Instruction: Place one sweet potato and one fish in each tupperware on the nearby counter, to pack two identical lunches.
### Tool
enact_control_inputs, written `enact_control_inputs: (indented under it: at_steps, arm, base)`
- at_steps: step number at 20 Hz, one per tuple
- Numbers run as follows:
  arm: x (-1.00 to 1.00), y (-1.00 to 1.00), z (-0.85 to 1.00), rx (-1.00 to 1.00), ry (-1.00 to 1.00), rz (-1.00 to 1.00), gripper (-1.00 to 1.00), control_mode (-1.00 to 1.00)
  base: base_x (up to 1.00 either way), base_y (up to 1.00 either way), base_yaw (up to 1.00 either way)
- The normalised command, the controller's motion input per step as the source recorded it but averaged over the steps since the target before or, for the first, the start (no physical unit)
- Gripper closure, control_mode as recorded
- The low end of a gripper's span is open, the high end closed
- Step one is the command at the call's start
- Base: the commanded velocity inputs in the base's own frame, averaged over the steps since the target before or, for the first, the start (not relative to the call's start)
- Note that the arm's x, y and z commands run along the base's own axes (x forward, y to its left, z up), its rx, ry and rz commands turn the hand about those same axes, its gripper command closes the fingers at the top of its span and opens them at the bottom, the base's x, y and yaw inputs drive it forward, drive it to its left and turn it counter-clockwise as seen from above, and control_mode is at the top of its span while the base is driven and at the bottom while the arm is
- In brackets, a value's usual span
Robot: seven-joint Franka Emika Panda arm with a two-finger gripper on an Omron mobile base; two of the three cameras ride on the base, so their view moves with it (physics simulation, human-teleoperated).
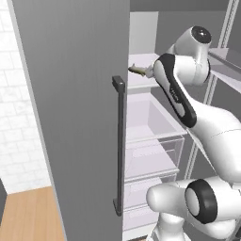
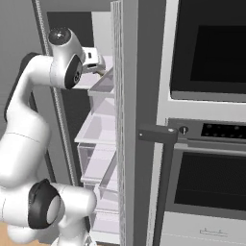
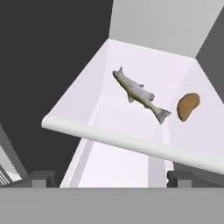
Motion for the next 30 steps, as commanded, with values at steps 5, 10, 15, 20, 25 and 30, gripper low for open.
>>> enact_control_inputs:
  at_steps: [5, 10, 15, 20, 25, 30]
  arm:
    - [0.50, -0.21, -0.31, 0.00, 0.00, 0.01, -1.00, -1.00]
    - [0.57, -0.15, -0.14, 0.00, 0.02, 0.03, -1.00, -1.00]
    - [0.63, 0.00, 0.00, -0.03, 0.09, 0.14, -1.00, -1.00]
    - [0.61, -0.09, -0.04, -0.06, 0.10, 0.16, -1.00, -1.00]
    - [0.66, -0.03, -0.15, -0.05, 0.06, 0.09, -1.00, -1.00]
    - [0.60, -0.04, -0.11, 0.00, 0.06, 0.08, -1.00, -1.00]
  base:
    - [0.00, 0.00, 0.00]
    - [0.00, 0.00, 0.00]
    - [0.00, 0.00, 0.00]
    - [0.00, 0.00, 0.00]
    - [0.00, 0.00, 0.00]
    - [0.00, 0.00, 0.00]
